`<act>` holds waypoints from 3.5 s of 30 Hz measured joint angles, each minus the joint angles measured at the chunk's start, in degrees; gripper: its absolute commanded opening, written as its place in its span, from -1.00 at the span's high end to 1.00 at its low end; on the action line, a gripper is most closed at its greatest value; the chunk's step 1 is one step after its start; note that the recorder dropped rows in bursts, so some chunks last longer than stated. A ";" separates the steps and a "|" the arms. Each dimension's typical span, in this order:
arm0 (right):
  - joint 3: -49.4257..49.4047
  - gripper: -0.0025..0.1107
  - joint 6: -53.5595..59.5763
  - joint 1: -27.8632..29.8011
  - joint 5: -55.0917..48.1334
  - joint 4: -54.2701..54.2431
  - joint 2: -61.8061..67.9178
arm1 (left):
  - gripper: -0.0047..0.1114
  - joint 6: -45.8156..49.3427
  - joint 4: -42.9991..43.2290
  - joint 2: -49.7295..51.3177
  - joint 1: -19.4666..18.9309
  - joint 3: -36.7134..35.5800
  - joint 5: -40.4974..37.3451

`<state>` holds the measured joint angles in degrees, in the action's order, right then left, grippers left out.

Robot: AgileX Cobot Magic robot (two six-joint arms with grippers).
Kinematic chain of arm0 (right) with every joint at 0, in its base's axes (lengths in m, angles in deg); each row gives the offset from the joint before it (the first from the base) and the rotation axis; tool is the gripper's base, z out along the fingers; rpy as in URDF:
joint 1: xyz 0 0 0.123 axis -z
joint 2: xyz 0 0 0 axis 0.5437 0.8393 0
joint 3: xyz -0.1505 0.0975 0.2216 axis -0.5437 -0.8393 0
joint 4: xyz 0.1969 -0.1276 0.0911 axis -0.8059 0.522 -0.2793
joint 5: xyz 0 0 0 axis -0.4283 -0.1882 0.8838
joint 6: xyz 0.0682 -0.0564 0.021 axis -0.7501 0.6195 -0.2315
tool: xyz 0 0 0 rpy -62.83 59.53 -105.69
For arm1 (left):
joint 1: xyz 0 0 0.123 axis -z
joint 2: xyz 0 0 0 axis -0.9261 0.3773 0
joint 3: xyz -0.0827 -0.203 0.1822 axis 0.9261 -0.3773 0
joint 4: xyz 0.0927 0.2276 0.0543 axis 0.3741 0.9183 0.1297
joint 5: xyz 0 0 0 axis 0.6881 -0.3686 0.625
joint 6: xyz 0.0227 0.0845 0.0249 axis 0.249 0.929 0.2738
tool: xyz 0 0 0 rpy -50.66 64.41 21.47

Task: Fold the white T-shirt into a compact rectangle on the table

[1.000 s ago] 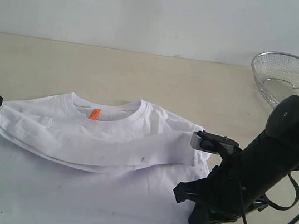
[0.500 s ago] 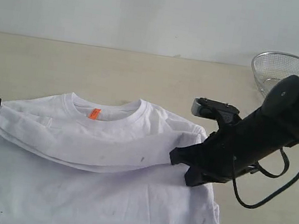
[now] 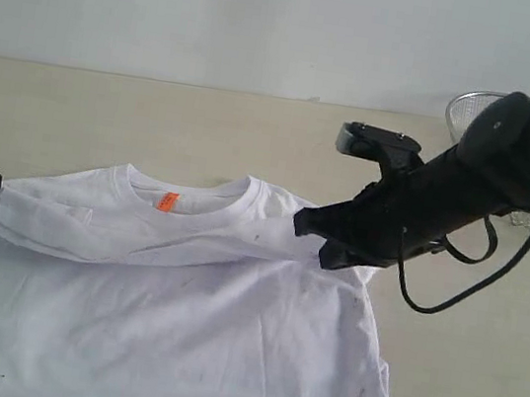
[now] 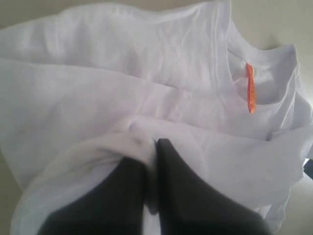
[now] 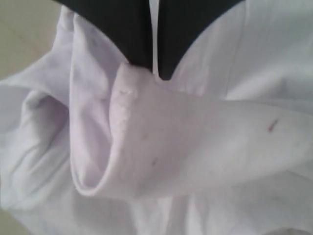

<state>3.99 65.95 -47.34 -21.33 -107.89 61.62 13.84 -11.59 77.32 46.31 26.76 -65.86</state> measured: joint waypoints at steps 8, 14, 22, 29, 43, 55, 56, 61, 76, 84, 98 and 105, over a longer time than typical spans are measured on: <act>4.97 0.96 -0.47 0.82 2.88 0.00 0.28 | 0.84 0.00 0.20 0.00 0.00 0.11 2.48; 6.70 0.96 -0.63 2.24 2.41 0.12 1.45 | 0.84 0.00 -3.83 0.00 0.00 0.47 3.29; 10.32 0.96 -0.63 2.28 1.39 0.12 1.71 | 0.84 0.10 -8.61 0.00 0.00 0.47 5.17; 11.73 0.96 -0.63 2.28 -4.69 0.12 1.71 | 0.84 0.10 -8.58 0.00 0.00 0.47 5.21; 11.82 0.96 3.38 -0.18 -16.35 -2.77 1.71 | 0.20 1.07 -5.21 0.00 0.00 0.47 4.60; 11.82 0.96 3.88 -0.28 -17.39 -2.10 1.71 | -0.17 1.19 -4.41 0.00 0.00 0.47 4.71; 11.82 0.96 3.88 -0.28 -17.63 -1.97 1.71 | -0.16 1.19 -4.41 0.00 0.00 0.47 4.71; 11.82 0.96 4.07 -0.40 -20.54 -1.38 1.71 | -0.17 1.19 -4.41 0.00 -0.08 0.47 4.06; 11.82 0.96 4.78 -9.46 -19.15 -1.25 6.43 | -0.16 2.41 -10.11 -2.68 -0.08 4.59 0.82; 11.95 0.96 5.23 -10.85 -11.91 -3.36 8.50 | -0.11 2.49 -10.11 -4.48 -0.08 5.84 -0.13; 14.88 0.96 5.67 -10.85 -4.42 -6.02 13.76 | -0.07 2.54 -10.11 -5.15 -0.08 5.94 -4.52; 22.42 0.96 2.76 -10.74 -0.21 -5.75 17.51 | -0.07 2.54 -9.99 -5.15 -0.08 5.94 -7.52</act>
<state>26.42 68.71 -58.08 -21.55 -113.64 79.14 16.38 -21.58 72.17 46.23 32.70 -73.38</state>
